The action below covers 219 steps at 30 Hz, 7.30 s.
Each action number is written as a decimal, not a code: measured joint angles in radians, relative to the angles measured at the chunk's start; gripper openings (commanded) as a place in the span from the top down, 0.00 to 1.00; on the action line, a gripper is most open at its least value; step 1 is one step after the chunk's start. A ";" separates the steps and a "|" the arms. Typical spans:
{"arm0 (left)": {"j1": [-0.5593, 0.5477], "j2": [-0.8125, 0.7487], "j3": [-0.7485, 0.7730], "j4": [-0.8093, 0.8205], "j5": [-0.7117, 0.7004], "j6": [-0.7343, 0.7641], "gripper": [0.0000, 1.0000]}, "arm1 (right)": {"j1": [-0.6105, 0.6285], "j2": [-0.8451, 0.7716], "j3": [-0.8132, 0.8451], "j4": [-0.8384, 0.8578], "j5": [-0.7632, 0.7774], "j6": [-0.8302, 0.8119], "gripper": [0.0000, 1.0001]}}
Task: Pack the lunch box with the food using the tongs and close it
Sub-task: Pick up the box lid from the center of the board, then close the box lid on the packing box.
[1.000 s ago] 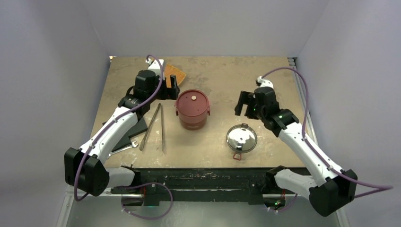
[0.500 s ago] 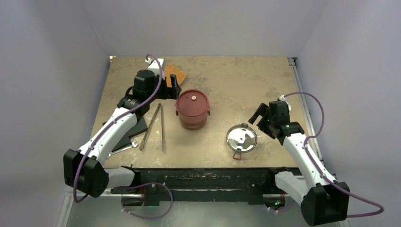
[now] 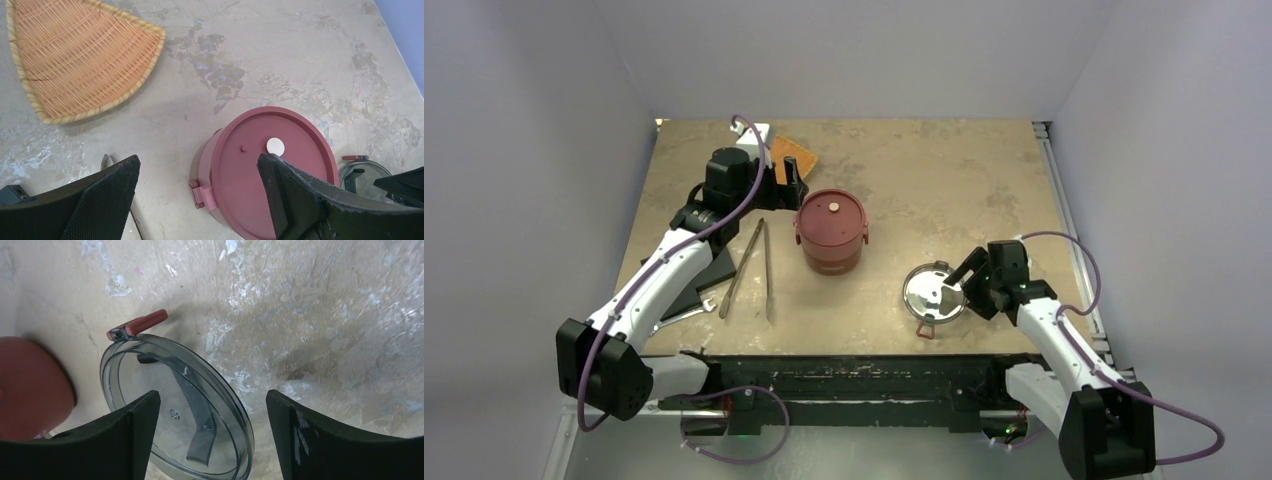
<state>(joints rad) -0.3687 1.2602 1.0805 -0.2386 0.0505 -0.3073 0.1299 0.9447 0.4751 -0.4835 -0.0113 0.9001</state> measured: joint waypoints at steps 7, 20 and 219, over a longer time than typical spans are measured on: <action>0.000 0.000 0.000 0.009 0.010 -0.008 0.11 | 0.000 -0.005 -0.044 0.052 -0.064 0.029 0.33; 0.000 0.000 -0.014 0.014 0.028 -0.016 0.11 | 0.000 -0.077 -0.044 0.066 -0.102 0.054 0.72; 0.238 -0.198 -0.169 -0.008 0.044 -0.122 0.17 | 0.755 0.432 0.304 1.185 0.165 -1.692 1.00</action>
<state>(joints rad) -0.1303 1.0626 0.9112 -0.2466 0.0948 -0.4294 0.8848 1.3766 0.7788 0.7017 0.1535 -0.7921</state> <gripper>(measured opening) 0.826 0.060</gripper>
